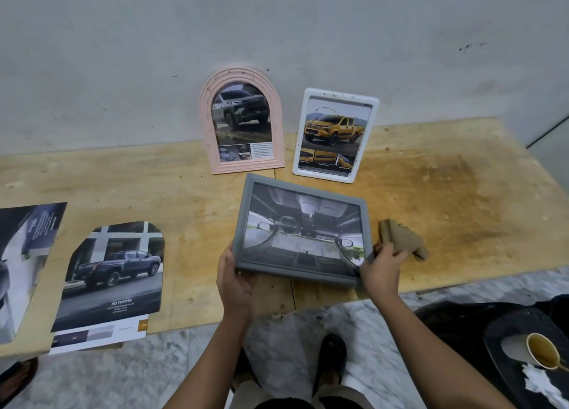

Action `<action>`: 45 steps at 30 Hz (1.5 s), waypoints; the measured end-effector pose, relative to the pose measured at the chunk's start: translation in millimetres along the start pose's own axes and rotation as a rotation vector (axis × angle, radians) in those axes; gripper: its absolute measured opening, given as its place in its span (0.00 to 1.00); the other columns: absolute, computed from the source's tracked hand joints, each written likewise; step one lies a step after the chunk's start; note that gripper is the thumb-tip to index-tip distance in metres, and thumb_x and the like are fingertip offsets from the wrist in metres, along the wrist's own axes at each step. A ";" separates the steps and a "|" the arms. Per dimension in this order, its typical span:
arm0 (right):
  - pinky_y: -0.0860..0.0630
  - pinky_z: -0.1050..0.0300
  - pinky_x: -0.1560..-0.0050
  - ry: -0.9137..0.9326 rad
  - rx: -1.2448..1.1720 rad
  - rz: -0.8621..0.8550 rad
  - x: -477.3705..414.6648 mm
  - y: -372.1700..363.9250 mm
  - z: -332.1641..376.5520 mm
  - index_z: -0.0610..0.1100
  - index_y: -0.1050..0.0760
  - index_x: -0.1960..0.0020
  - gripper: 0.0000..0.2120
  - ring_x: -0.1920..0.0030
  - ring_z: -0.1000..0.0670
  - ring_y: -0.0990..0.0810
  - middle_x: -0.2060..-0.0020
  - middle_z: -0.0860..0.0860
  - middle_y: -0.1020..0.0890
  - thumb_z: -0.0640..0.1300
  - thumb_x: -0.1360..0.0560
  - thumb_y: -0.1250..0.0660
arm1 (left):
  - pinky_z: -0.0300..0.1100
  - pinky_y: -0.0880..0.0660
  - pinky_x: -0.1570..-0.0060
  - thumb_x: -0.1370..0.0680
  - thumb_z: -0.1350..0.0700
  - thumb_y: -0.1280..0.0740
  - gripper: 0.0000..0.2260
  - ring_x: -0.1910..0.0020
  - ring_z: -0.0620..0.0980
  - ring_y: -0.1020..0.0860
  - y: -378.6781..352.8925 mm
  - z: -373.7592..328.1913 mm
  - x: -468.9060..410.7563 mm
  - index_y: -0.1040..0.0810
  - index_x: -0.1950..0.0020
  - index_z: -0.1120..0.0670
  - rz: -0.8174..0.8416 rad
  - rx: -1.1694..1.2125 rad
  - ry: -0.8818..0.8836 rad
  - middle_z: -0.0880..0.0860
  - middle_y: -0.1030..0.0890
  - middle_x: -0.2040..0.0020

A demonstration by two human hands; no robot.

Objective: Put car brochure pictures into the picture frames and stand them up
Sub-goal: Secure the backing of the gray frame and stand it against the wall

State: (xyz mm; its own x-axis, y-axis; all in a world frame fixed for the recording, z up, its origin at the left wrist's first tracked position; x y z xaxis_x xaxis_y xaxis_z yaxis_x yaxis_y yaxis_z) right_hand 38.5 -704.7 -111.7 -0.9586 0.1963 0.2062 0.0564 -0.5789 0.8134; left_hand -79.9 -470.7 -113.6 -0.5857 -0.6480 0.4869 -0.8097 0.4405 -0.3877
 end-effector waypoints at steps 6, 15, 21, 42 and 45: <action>0.29 0.50 0.59 -0.036 -0.125 0.037 24.1 -15.6 8.0 0.38 0.34 0.47 0.14 0.59 0.43 0.29 0.44 0.39 0.33 0.33 0.28 0.33 | 0.47 0.29 0.50 0.19 0.43 0.46 0.16 0.51 0.50 0.25 -28.2 -24.6 -20.8 0.27 0.42 0.51 -0.045 0.014 -0.014 0.51 0.23 0.52; 0.29 0.61 0.64 0.021 -0.211 0.185 29.9 -13.2 42.5 0.41 0.35 0.47 0.21 0.50 0.44 0.25 0.56 0.50 0.28 0.41 0.31 0.26 | 0.36 0.31 0.75 0.21 0.40 0.44 0.18 0.73 0.44 0.29 -60.0 -97.3 -47.5 0.26 0.52 0.54 0.031 -0.210 -0.104 0.49 0.30 0.69; 0.36 0.58 0.37 0.386 -0.325 -0.064 8.2 43.7 133.7 0.42 0.34 0.33 0.24 0.34 0.48 0.33 0.36 0.46 0.31 0.49 0.26 0.33 | 0.46 0.30 0.60 0.23 0.38 0.43 0.20 0.60 0.52 0.26 -85.5 -167.6 -55.5 0.26 0.60 0.53 0.193 -0.454 -0.297 0.55 0.25 0.62; 0.37 0.54 0.63 0.711 -0.664 0.143 32.0 61.4 301.9 0.44 0.30 0.65 0.16 0.67 0.52 0.33 0.70 0.51 0.31 0.51 0.22 0.38 | 0.44 0.37 0.37 0.18 0.53 0.45 0.16 0.35 0.55 0.32 -15.9 -305.7 -81.3 0.28 0.35 0.61 -0.106 -0.834 -0.746 0.60 0.28 0.35; 0.33 0.52 0.57 0.569 -0.844 0.147 26.1 45.1 311.6 0.39 0.28 0.62 0.23 0.62 0.48 0.28 0.65 0.43 0.27 0.61 0.28 0.37 | 0.50 0.34 0.38 0.18 0.46 0.50 0.21 0.36 0.59 0.30 28.6 -295.3 -103.5 0.32 0.32 0.58 -0.172 -0.636 -0.486 0.59 0.29 0.34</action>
State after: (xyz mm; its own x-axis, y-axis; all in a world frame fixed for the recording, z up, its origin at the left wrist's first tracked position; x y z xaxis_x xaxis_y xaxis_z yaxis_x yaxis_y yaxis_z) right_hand 103.0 -479.1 99.8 -0.9607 -0.1981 -0.1942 0.1797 -0.9777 0.1082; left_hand -53.3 -207.5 56.0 -0.4880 -0.8715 0.0485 -0.8386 0.4835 0.2509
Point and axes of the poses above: each hand's wrist, its own x-axis away from the middle knuckle, its own y-axis out of the back of the hand, z = x × y, the point moved 2 cm from there along -x, towards the middle knuckle
